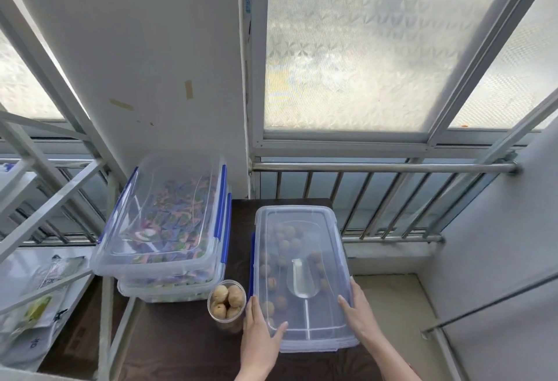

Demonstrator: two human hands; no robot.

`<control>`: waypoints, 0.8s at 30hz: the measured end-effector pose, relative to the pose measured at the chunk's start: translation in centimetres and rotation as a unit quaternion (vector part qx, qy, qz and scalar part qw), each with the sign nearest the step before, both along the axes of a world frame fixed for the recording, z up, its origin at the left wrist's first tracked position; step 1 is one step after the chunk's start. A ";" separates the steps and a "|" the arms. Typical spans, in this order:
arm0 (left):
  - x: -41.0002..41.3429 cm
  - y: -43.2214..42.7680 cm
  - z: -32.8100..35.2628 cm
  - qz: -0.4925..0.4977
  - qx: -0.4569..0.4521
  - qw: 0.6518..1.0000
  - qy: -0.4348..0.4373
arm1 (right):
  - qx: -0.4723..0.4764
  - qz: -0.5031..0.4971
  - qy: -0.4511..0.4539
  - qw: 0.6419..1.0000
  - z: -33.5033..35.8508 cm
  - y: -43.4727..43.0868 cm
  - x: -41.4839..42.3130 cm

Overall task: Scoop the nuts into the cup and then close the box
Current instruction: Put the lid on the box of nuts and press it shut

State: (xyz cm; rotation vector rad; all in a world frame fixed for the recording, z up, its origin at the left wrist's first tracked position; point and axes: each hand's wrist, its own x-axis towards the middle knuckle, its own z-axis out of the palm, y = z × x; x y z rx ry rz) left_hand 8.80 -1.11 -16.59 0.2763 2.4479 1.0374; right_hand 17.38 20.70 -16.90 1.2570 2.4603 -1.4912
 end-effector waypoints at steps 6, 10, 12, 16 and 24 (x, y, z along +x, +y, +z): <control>-0.2 0.4 0.3 -0.033 -0.066 0.997 0.014 | -0.100 -0.033 -0.015 0.994 -0.5 1.6 -0.3; -1.1 1.6 0.7 -0.008 -0.061 0.998 -0.009 | -0.196 -0.064 -0.016 0.978 0.9 3.1 -0.8; -2.0 2.2 0.9 0.024 -0.017 0.999 -0.027 | -0.252 -0.074 -0.020 0.965 1.1 4.0 -0.7; -3.7 3.1 0.7 0.050 0.000 0.996 -0.073 | -0.311 -0.045 -0.025 0.949 -2.8 6.8 0.2; -4.6 3.1 -0.5 0.101 -0.028 0.984 -0.141 | -0.147 -0.061 0.005 0.987 1.0 5.0 0.5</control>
